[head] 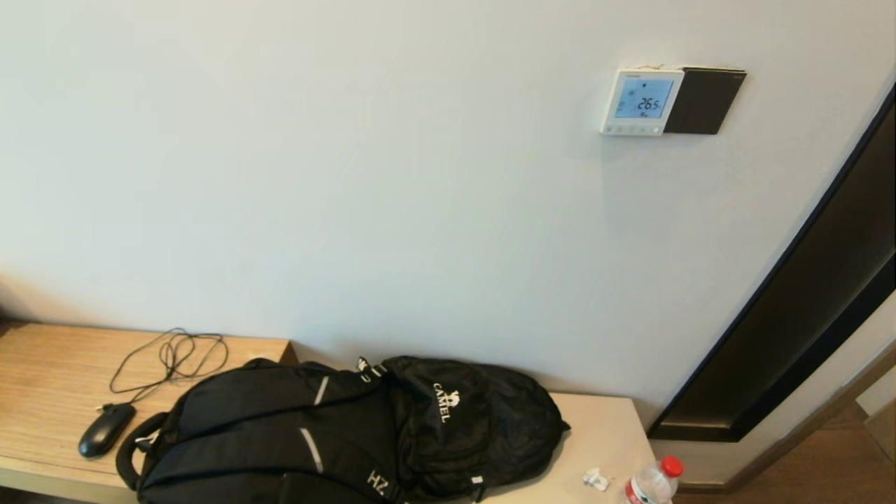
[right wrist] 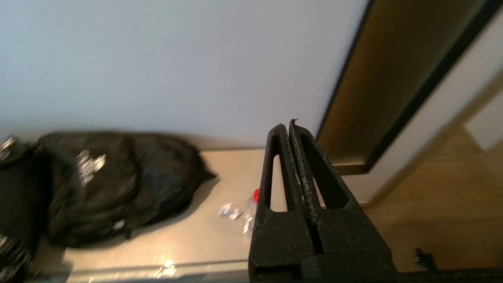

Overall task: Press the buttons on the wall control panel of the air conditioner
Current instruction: Turn off the central air conditioner

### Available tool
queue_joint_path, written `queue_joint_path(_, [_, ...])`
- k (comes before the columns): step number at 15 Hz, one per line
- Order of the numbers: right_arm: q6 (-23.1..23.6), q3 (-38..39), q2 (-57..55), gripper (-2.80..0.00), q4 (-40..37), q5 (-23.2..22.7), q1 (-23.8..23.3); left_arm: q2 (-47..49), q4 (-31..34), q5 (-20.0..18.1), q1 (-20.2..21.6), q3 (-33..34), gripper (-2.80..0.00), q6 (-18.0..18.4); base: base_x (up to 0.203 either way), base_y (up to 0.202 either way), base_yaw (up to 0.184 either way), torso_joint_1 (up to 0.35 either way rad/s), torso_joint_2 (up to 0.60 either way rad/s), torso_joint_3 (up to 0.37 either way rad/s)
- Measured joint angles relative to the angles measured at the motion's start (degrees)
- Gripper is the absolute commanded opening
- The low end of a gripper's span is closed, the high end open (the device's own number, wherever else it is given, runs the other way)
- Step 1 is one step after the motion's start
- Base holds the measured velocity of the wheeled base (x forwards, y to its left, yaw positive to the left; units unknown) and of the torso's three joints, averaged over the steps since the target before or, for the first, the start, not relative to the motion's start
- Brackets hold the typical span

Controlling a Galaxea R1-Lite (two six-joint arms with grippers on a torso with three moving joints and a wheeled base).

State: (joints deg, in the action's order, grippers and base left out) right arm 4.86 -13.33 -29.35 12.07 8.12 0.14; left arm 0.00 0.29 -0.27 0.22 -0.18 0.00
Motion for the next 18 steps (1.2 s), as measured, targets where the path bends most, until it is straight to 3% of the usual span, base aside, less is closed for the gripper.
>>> queue_joint_path(2, [-0.6, 5.2, 3.3, -2.80, 0.1, -0.1, 3.1, 0.0, 0.0, 0.0, 0.0, 0.0, -2.80, 0.0, 0.000, 0.000, 0.000, 0.000, 0.00, 0.000])
queue_joint_path(6, [-0.8, 12.2, 9.9, -2.80, -1.0, 0.0, 4.1, 0.0, 0.0, 0.0, 0.0, 0.0, -2.80, 0.0, 0.000, 0.000, 0.000, 0.000, 0.00, 0.000])
queue_joint_path(14, [-1.6, 13.3, 14.0, -2.80, -3.1, 0.9, 4.3, 0.0, 0.0, 0.0, 0.0, 0.0, -2.80, 0.0, 0.000, 0.000, 0.000, 0.000, 0.00, 0.000])
queue_joint_path(18, [-1.7, 12.6, 17.1, -2.80, -7.2, -0.4, 0.4, 0.0, 0.0, 0.0, 0.0, 0.0, -2.80, 0.0, 0.000, 0.000, 0.000, 0.000, 0.00, 0.000])
